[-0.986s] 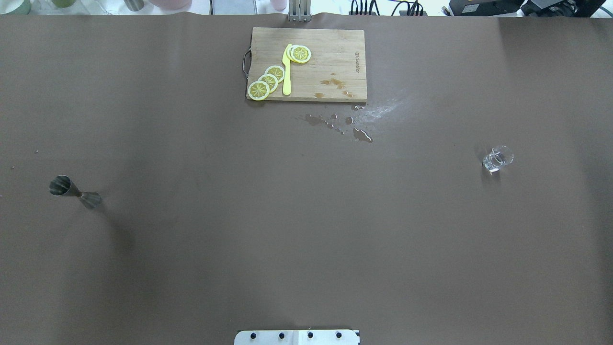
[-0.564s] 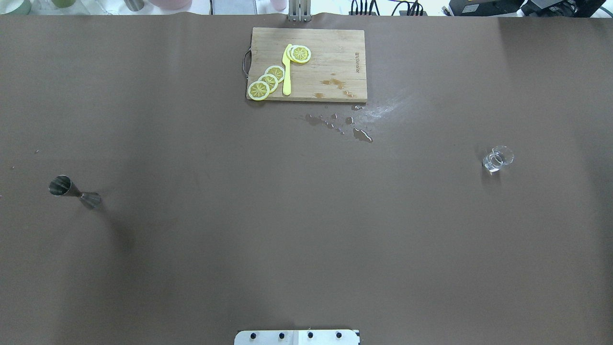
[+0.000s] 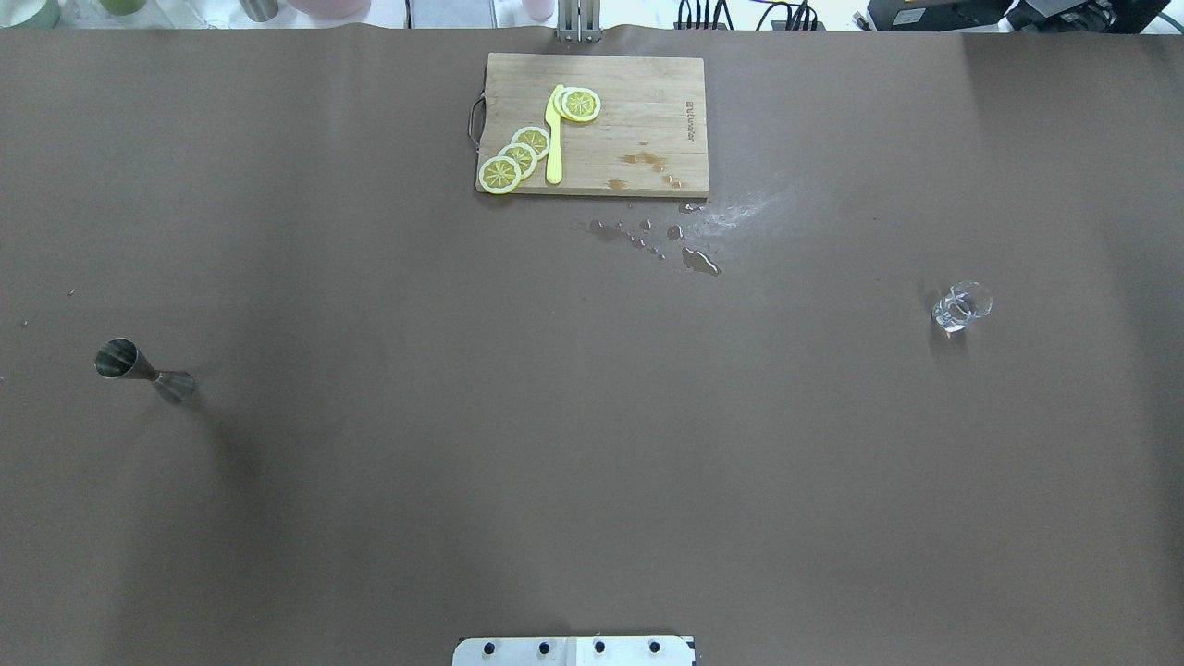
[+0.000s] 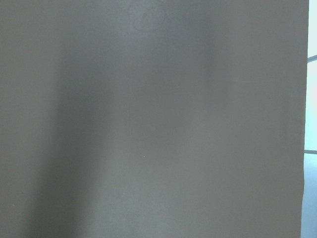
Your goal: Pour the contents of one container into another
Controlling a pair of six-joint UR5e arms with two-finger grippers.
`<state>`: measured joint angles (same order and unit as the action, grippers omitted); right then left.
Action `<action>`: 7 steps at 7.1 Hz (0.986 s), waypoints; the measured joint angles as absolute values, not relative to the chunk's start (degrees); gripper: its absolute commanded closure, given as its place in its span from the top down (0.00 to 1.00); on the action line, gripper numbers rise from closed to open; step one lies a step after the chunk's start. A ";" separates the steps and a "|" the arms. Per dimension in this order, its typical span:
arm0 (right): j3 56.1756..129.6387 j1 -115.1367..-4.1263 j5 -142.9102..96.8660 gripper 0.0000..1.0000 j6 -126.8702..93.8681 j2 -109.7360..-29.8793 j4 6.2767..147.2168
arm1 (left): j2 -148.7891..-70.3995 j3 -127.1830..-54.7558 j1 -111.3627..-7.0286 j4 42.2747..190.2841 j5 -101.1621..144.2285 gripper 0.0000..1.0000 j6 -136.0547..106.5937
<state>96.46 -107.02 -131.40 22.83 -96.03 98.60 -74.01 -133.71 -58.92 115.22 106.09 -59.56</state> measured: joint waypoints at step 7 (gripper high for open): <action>98.00 -101.97 -132.46 0.99 18.50 -93.05 95.48 | -72.33 -133.75 -36.95 115.99 75.95 0.97 -75.69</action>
